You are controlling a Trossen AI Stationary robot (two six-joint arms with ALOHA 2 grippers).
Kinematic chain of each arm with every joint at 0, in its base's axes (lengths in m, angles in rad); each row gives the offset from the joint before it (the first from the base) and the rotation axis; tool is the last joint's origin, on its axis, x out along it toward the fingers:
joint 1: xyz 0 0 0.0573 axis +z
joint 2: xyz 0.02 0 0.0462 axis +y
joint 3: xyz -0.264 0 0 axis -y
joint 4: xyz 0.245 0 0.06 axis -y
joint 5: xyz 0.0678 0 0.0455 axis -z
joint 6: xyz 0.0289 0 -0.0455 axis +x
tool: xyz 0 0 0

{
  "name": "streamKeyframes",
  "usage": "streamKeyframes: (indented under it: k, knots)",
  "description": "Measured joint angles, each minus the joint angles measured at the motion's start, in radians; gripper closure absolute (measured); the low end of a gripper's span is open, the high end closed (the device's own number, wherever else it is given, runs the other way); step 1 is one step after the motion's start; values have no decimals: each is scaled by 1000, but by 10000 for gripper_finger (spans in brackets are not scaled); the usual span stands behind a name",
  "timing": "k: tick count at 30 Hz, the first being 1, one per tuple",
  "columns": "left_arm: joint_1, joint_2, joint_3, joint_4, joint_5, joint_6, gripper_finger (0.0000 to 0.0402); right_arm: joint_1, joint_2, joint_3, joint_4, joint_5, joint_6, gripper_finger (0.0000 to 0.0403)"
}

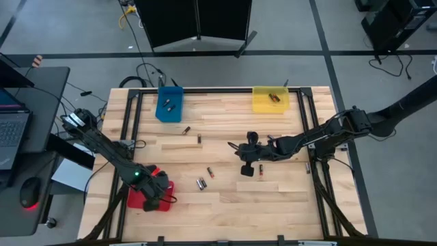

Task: Sort batteries
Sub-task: Put the silver battery into the red bin, then put the black battery into the blue bin

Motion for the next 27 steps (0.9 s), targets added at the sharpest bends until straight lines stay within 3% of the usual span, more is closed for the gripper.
streamKeyframes:
  k: [9, 16, 20, 24, 27]
  knots:
    - [0, 0, 65, 51, -4, -63, 281, 4, 0, 0, 86, -123, -33, 376]
    - [-33, 0, 155, 41, -73, -19, 252, 33, 7, 48, 163, -150, -48, 321]
    - [-85, -3, 188, 15, -205, -3, 279, 61, 70, 140, 156, -178, -78, 282]
    - [-139, -3, 208, 29, -339, 8, 341, 88, 173, 265, 100, -230, -127, 253]
    - [-165, -6, 206, 74, -409, 16, 389, 107, 253, 385, -39, -238, -164, 234]
